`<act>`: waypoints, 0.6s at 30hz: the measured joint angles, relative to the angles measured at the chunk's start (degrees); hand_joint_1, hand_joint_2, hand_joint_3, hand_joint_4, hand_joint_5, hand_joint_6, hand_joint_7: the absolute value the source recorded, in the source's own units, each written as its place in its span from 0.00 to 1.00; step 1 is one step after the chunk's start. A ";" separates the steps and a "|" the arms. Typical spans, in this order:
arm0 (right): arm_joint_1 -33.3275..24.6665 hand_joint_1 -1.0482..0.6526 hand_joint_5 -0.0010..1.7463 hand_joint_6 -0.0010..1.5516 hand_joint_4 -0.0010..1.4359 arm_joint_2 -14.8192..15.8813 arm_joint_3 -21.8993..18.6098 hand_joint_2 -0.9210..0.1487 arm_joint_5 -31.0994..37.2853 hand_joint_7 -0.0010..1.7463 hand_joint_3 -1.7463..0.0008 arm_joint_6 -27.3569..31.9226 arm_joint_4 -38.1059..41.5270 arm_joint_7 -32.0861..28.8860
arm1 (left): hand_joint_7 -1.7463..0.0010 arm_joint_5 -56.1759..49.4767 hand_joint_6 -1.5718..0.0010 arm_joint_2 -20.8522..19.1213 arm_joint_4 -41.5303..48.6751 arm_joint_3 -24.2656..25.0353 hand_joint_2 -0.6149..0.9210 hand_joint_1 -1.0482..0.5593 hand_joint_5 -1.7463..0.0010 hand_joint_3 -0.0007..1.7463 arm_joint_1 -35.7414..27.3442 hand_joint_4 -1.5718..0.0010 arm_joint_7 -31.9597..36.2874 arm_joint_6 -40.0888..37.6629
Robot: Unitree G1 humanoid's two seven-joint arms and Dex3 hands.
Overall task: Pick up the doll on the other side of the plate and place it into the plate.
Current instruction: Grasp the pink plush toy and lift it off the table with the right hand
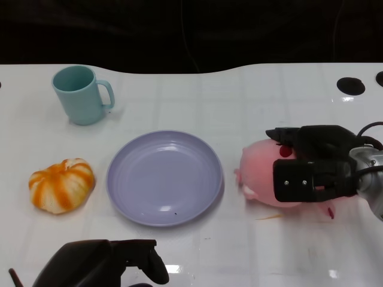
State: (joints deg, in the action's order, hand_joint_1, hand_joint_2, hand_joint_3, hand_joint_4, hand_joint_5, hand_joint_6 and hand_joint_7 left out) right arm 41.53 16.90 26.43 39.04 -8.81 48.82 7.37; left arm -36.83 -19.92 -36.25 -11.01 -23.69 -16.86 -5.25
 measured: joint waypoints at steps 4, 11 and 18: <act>-0.15 0.45 0.45 0.72 0.57 -1.41 -1.01 0.02 -2.17 0.07 0.99 -2.42 2.81 -6.19 | 0.50 0.00 0.54 -0.01 -0.29 -0.07 1.00 0.46 0.10 0.22 0.01 0.60 0.00 -0.33; -0.17 0.50 0.81 0.72 0.57 -1.73 -0.91 0.06 -2.94 0.25 0.87 -3.83 3.94 -9.43 | 0.49 0.00 0.53 -0.06 -0.31 -0.08 1.00 0.46 0.10 0.22 0.05 0.59 0.00 -0.33; -0.08 0.46 0.90 0.59 0.50 -1.69 -0.19 0.00 -2.57 0.51 0.90 -4.54 3.85 -11.05 | 0.47 -0.12 0.55 -0.15 -0.29 -0.10 1.00 0.46 0.07 0.21 0.08 0.60 0.00 -0.33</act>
State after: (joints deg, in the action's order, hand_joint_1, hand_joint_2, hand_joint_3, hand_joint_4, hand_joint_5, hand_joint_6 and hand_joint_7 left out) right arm 41.45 15.21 26.23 36.48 -13.36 52.68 -3.68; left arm -36.95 -20.07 -36.54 -11.11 -23.61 -16.86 -5.58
